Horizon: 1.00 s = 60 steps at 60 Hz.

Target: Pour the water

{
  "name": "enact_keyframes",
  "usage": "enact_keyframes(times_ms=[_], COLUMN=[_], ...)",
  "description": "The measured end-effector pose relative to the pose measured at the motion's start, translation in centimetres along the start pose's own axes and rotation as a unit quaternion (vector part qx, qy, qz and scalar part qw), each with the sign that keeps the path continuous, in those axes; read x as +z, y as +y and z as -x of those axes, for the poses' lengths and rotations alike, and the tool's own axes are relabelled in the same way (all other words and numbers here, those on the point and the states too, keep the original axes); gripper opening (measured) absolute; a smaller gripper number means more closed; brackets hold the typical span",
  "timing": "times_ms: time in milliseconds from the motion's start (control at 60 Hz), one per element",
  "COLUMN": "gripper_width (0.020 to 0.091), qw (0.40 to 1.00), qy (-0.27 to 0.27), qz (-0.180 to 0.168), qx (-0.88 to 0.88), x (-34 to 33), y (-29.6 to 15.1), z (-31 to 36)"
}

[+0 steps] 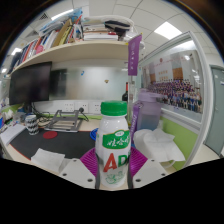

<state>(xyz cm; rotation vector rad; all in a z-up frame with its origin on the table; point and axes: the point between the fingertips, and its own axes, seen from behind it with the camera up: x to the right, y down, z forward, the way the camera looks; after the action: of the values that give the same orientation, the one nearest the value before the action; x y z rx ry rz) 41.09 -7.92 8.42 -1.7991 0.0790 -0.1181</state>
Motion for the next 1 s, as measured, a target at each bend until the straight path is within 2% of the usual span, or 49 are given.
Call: enact_keyframes(times_ms=[167,267,433,617,850,1000], gripper_width=[0.0369,0.0369,0.0368,0.037,0.037,0.0371], qw=[0.998,0.994,0.962,0.868,0.721,0.658], qy=[0.02,0.011,0.004,-0.011,-0.027,-0.025], qz=[0.01,0.006,0.034,0.029,0.04,0.035], qx=[-0.055,-0.109,-0.272,-0.496,-0.691,-0.752], x=[0.4,1.6,5.9,10.8,14.1,15.6], y=[-2.1,-5.6,-10.8,-13.9,-12.1,-11.6], z=[1.2,5.4,13.2,23.0,30.9,33.6])
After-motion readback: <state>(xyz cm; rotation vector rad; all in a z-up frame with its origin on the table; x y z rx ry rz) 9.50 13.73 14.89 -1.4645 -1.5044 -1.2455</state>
